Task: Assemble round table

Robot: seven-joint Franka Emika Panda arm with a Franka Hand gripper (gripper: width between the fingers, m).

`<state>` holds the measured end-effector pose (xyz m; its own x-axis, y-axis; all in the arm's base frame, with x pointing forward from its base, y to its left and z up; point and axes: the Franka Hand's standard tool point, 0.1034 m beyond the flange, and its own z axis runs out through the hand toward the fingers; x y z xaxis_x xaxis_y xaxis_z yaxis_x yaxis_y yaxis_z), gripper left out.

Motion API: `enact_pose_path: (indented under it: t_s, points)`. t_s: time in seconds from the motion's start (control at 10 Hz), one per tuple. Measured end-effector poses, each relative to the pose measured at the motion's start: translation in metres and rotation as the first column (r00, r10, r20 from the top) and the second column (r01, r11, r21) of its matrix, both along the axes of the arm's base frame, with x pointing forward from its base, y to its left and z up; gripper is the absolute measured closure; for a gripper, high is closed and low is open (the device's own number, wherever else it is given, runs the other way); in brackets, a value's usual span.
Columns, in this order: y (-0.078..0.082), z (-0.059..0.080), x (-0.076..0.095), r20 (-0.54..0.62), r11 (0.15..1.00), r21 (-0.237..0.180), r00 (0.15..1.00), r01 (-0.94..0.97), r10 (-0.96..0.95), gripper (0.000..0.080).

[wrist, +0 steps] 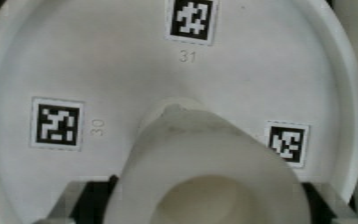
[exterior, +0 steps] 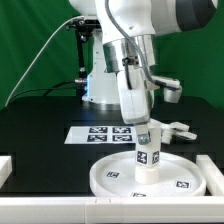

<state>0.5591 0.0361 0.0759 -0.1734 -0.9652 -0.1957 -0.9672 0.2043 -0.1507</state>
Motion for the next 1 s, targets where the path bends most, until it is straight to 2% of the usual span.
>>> enact_pose_path:
  t_s: [0.1, 0.2, 0.3, 0.5, 0.7, 0.8, 0.9, 1.0]
  points:
    - [-0.0001, -0.0005, -0.0002, 0.005, 0.999, -0.008, 0.999, -0.039, 0.039, 0.0392]
    - [-0.0001, -0.0008, -0.0004, 0.006, 0.998, -0.013, 0.998, -0.061, 0.061, 0.0222]
    - [0.0007, 0.0004, 0.0008, 0.022, 0.961, -0.052, 0.962, -0.271, 0.272, 0.0172]
    - [0.0058, 0.0024, 0.0030, 0.035, 0.809, -0.109, 0.811, -0.577, 0.584, 0.0154]
    - [0.0042, 0.0018, 0.0029, 0.039, 0.759, -0.131, 0.762, -0.638, 0.647, 0.0151]
    - [0.0042, 0.0018, 0.0029, 0.041, 0.698, -0.151, 0.701, -0.700, 0.712, 0.0150]
    - [0.0046, 0.0021, 0.0027, 0.026, 0.577, -0.182, 0.583, -0.796, 0.812, 0.0150]
    - [0.0057, 0.0040, 0.0048, -0.002, 0.416, -0.216, 0.426, -0.883, 0.905, 0.0150]
